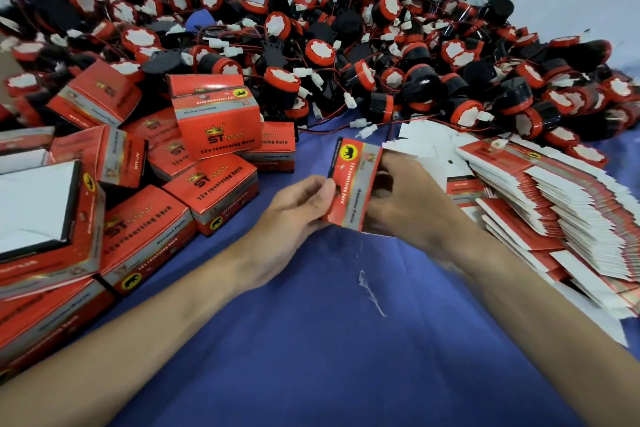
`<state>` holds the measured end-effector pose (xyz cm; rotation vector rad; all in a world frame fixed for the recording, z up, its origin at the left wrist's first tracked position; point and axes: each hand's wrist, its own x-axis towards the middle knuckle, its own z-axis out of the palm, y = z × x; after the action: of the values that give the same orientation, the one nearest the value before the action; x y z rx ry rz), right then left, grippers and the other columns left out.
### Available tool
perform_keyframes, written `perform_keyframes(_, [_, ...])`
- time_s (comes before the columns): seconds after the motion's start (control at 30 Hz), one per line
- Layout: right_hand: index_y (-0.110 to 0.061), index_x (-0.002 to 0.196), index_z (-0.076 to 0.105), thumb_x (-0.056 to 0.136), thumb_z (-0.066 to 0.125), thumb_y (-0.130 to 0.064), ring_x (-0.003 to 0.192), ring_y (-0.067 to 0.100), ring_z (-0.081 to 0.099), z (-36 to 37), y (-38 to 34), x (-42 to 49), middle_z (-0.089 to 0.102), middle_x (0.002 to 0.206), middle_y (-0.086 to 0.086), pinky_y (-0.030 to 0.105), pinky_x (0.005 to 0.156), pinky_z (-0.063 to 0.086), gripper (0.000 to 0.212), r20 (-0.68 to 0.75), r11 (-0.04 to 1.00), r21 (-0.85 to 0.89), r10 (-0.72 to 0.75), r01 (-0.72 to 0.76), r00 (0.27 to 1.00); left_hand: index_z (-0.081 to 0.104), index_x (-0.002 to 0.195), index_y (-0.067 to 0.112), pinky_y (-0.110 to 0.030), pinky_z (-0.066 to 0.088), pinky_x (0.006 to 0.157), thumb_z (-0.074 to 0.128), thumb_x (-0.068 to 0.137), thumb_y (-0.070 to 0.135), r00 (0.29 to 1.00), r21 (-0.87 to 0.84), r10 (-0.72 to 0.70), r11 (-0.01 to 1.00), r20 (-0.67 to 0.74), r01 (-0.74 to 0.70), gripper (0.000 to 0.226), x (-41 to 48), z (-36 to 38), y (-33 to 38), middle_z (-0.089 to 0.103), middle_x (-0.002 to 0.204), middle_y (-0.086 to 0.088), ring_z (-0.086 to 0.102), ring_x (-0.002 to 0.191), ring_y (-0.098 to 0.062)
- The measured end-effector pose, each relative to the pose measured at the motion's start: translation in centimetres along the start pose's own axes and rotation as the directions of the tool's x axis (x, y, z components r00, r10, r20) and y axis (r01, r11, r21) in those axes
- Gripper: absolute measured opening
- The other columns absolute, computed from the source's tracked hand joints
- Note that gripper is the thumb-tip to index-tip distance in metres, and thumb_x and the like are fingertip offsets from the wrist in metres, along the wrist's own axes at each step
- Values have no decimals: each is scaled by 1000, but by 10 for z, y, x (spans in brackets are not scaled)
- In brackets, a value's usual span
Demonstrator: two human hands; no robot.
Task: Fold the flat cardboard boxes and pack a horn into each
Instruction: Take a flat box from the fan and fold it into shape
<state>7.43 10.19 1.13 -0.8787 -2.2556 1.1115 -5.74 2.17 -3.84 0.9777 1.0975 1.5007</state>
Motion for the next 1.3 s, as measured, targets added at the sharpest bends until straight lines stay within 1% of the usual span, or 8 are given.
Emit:
perform_keyframes(0.33, [-12, 90, 67, 81, 52, 16, 73, 16, 72, -6, 23, -3, 74, 80, 3, 32, 55, 57, 33, 66, 969, 214, 108, -120, 992, 37, 132, 33, -29, 53, 91, 70, 83, 24, 996, 151, 0, 988, 85, -13, 59, -2, 3, -2, 55, 128, 5, 58, 116, -10])
perform_keyframes(0.53, [3, 91, 67, 82, 69, -3, 75, 21, 71, 3, 26, -3, 72, 82, 11, 45, 71, 57, 11, 50, 997, -74, -8, 11, 999, 4, 150, 34, -28, 50, 94, 79, 73, 29, 985, 347, -24, 937, 171, -37, 107, -2, 9, -7, 51, 134, 12, 56, 119, -6])
perform_keyframes(0.63, [-15, 55, 53, 76, 70, 0, 49, 1, 53, 10, 27, -3, 55, 51, -7, 13, 53, 42, 31, -158, 969, -213, -159, 123, 975, 12, 148, 38, -29, 55, 82, 73, 82, 25, 974, 291, -28, 956, 227, -41, 91, 0, 8, -4, 58, 126, 6, 62, 109, -6])
perform_keyframes(0.73, [-17, 49, 36, 67, 67, 5, 40, 16, 33, 13, 17, -1, 35, 41, -4, 22, 44, 24, 43, -290, 863, -477, -331, 164, 898, 33, 132, 43, -19, 52, 79, 71, 77, 25, 979, 210, 46, 974, 197, -88, 69, -2, 7, -1, 66, 112, 14, 63, 104, -3])
perform_keyframes(0.87, [-8, 53, 53, 68, 65, 1, 43, 17, 37, -20, -6, 18, 42, 45, 0, 18, 45, 28, 22, 233, 740, -440, -453, 509, 860, 39, 113, 31, -30, 49, 89, 75, 62, 36, 962, 293, 258, 930, -94, -221, 63, 0, 4, -5, 59, 104, 9, 59, 103, -10])
perform_keyframes(1.03, [-17, 81, 66, 93, 58, -15, 51, 6, 64, -52, -4, 97, 73, 79, 10, 20, 52, 52, 15, -297, 981, -105, -188, 164, 936, 32, 101, 24, -29, 51, 86, 84, 66, 16, 826, 455, 447, 848, -343, -270, 63, 11, -11, -5, 56, 106, -1, 59, 98, -12])
perform_keyframes(1.17, [4, 94, 58, 97, 52, -37, 96, 29, 66, -23, 19, 163, 66, 104, 18, 37, 87, 52, 42, -113, 932, -267, 224, -247, 968, 28, 118, 29, -27, 49, 85, 87, 62, 18, 872, 636, 363, 768, -328, -80, 82, 15, -16, -7, 56, 106, 8, 59, 100, -11])
perform_keyframes(1.3, [-3, 71, 45, 100, 48, -24, 87, 28, 52, 1, 33, 177, 51, 83, 18, 30, 69, 33, 35, -181, 835, -509, 134, -209, 974, 45, 112, 28, -28, 45, 87, 86, 60, 29, 888, 726, 327, 687, -322, 10, 66, 15, -19, -8, 57, 113, 9, 55, 105, -11])
